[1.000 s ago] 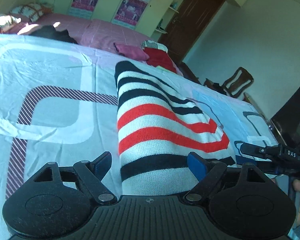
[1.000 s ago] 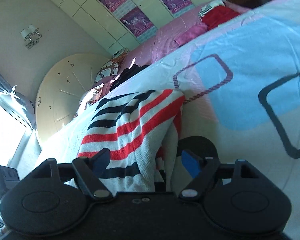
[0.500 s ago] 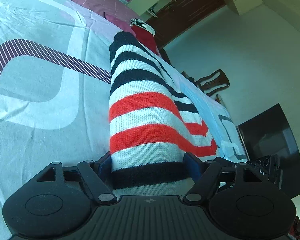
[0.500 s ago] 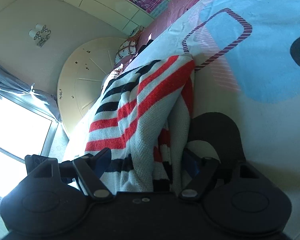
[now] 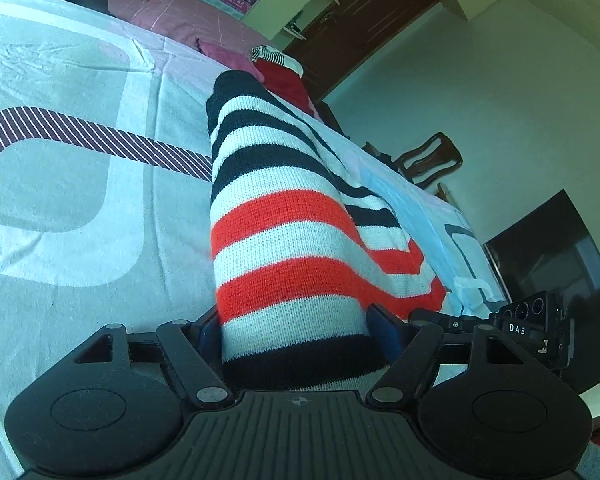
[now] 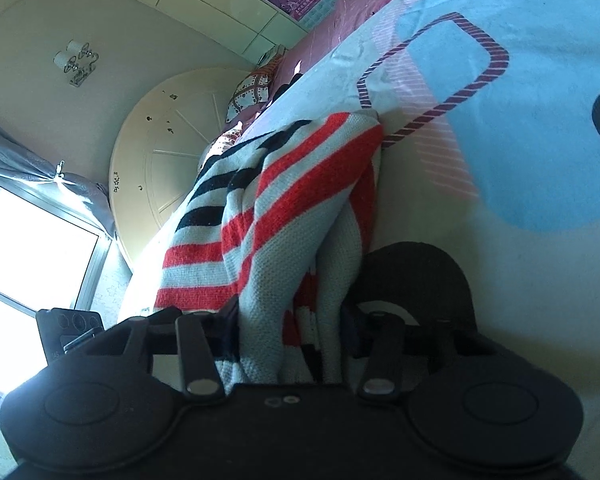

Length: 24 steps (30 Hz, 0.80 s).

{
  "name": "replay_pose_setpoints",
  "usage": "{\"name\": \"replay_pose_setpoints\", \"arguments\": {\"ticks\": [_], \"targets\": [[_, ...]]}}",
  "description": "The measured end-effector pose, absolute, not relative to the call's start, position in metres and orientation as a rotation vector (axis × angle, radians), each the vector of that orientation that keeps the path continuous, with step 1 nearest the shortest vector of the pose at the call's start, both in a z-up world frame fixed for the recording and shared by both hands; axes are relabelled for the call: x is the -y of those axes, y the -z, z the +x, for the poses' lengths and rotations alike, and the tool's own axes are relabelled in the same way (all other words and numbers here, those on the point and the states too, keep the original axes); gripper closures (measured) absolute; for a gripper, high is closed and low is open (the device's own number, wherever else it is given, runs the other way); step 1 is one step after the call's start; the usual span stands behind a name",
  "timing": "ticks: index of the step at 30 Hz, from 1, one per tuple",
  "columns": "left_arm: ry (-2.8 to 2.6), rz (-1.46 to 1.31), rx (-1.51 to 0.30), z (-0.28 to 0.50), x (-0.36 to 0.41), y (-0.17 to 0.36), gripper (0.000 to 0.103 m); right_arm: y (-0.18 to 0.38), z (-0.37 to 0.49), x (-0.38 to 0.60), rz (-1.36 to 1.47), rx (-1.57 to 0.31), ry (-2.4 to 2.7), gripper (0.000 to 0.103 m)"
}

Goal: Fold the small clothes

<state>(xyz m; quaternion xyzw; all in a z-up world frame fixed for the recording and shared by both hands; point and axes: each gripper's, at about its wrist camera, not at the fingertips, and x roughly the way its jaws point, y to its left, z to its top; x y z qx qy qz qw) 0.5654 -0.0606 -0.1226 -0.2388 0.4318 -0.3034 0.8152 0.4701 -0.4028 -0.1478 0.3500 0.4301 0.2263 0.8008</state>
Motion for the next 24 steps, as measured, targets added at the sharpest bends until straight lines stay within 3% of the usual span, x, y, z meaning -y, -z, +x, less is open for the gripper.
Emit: {"name": "replay_pose_setpoints", "arguments": {"ticks": [3, 9, 24], "targets": [[0.64, -0.493, -0.913, 0.565, 0.062, 0.121, 0.029, 0.146, 0.476, 0.398, 0.743, -0.93, -0.489, 0.051], [0.618, -0.427, -0.907, 0.562, 0.069, 0.117, 0.033, 0.145, 0.475, 0.393, 0.692, -0.904, -0.476, 0.059], [0.581, -0.374, -0.895, 0.558, 0.075, 0.107, 0.045, 0.137, 0.471, 0.387, 0.64, -0.891, -0.458, 0.062]]}}
